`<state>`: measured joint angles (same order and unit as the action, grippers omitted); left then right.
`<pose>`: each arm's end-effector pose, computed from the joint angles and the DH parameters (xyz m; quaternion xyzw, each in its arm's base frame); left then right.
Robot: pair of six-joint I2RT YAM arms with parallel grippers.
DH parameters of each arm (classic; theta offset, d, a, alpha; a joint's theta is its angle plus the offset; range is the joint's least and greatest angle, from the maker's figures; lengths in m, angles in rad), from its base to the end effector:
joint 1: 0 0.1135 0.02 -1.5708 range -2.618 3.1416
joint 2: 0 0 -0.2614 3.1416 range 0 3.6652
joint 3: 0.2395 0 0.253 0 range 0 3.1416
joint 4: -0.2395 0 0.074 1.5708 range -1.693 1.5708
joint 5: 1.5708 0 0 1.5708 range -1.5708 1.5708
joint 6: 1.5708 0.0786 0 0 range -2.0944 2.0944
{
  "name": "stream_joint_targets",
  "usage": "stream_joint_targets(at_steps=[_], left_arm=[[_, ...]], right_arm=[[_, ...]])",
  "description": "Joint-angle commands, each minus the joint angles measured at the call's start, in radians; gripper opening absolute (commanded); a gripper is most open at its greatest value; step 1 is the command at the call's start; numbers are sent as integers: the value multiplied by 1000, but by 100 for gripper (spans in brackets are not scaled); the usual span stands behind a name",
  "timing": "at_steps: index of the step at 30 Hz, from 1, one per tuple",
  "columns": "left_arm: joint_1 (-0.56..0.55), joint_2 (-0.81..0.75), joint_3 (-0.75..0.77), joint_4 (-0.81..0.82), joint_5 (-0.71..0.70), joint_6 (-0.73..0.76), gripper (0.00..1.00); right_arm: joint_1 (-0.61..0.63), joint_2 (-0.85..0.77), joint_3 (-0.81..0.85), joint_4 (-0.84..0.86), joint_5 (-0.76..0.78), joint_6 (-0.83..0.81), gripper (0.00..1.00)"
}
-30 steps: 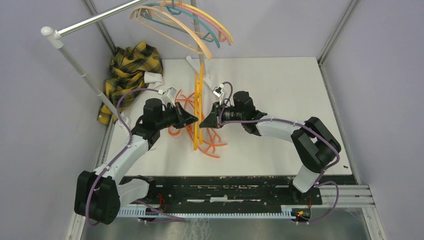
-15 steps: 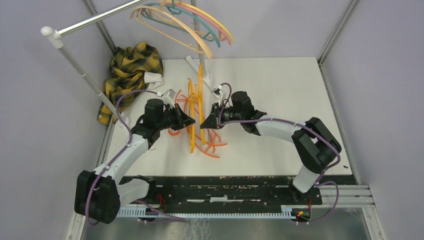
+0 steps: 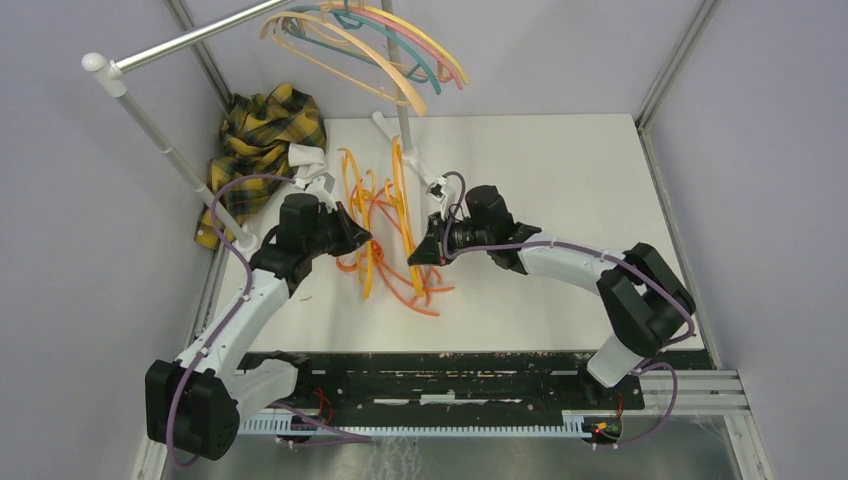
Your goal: Organize the hangers
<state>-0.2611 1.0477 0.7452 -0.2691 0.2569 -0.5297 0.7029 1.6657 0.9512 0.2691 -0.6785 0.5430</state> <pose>0.2538 -0.0885 0.2429 -0.0557 0.8709 -0.2868 0.3952 0.2670 0.2909 0.1998 -0.2407 0.7809 0.5221 0.2444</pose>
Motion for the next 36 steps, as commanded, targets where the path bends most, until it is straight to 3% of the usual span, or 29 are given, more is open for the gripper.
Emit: stream_joint_targets(at_steps=[1, 10, 23, 36], left_arm=[[4, -10, 12, 19, -48, 20, 3], [7, -139, 205, -142, -299, -4, 3], [22, -23, 582, -192, -417, -10, 3], [133, 148, 759, -51, -336, -94, 3]], right_arm=[[6, -117, 30, -75, 37, -106, 0], [5, -19, 25, -32, 40, -51, 1], [6, 7, 70, -82, 17, -74, 1], [6, 10, 60, -68, 12, -62, 1]])
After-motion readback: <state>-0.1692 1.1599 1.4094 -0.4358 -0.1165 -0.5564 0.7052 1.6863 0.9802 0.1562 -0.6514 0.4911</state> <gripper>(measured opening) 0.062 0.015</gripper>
